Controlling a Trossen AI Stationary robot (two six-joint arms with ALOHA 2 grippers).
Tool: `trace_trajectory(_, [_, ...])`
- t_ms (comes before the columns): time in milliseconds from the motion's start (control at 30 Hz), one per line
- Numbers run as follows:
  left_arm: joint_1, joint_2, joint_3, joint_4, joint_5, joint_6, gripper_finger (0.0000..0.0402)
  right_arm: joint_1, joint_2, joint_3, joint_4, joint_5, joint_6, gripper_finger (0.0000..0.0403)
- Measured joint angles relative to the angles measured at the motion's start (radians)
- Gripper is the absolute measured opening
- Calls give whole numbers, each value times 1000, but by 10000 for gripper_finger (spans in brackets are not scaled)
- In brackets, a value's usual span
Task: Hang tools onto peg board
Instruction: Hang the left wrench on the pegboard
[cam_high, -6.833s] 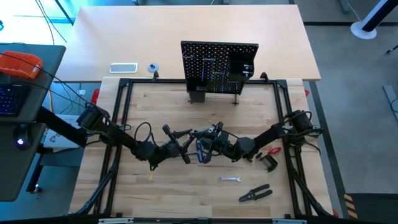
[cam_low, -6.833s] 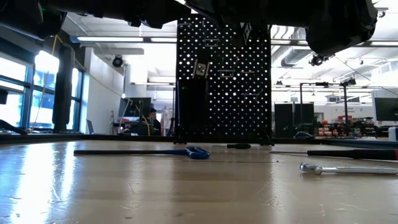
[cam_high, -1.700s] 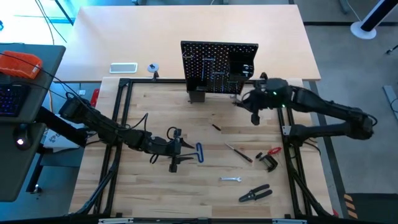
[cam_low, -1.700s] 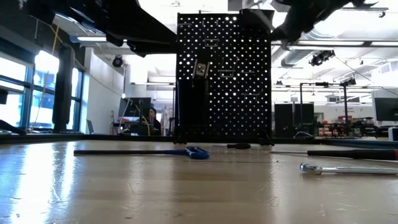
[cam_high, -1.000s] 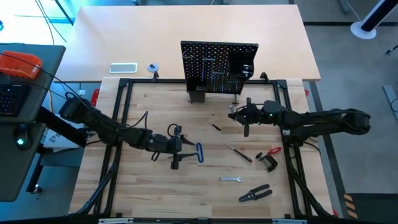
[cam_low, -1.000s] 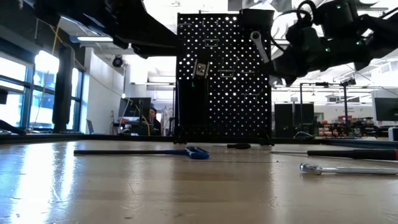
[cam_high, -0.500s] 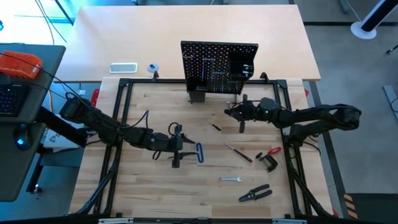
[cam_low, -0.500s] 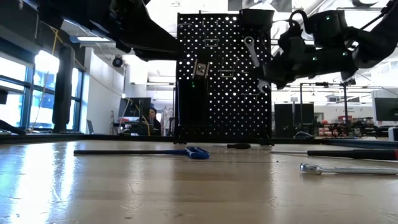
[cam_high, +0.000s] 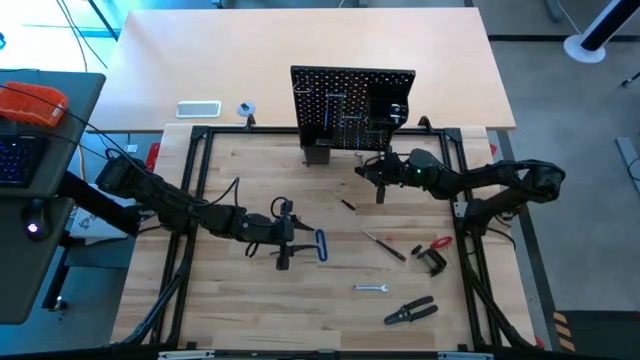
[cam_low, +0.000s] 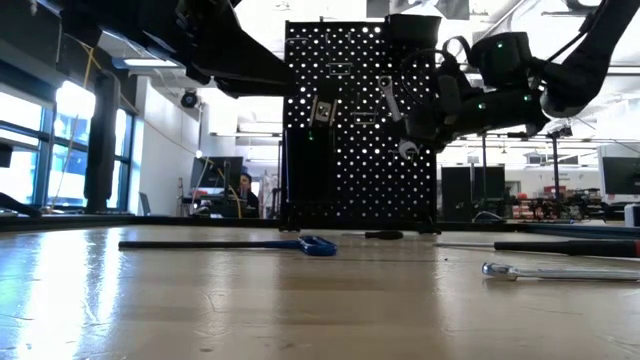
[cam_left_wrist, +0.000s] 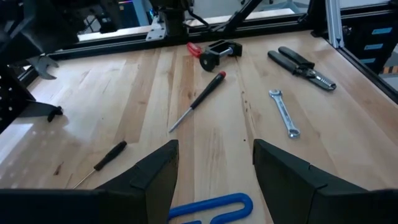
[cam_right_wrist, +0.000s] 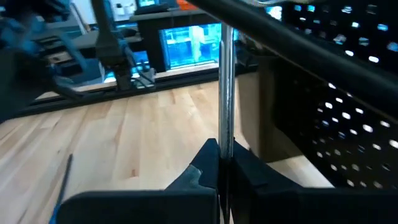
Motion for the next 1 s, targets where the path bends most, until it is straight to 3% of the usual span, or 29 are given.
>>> trace_trajectory(567, [0, 1, 0, 5, 0, 9, 197, -57, 13, 2, -2, -17, 28, 1])
trace_trajectory(1000, [0, 1, 0, 16, 0, 8, 197, -76, 13, 78, -103, -23, 19, 1])
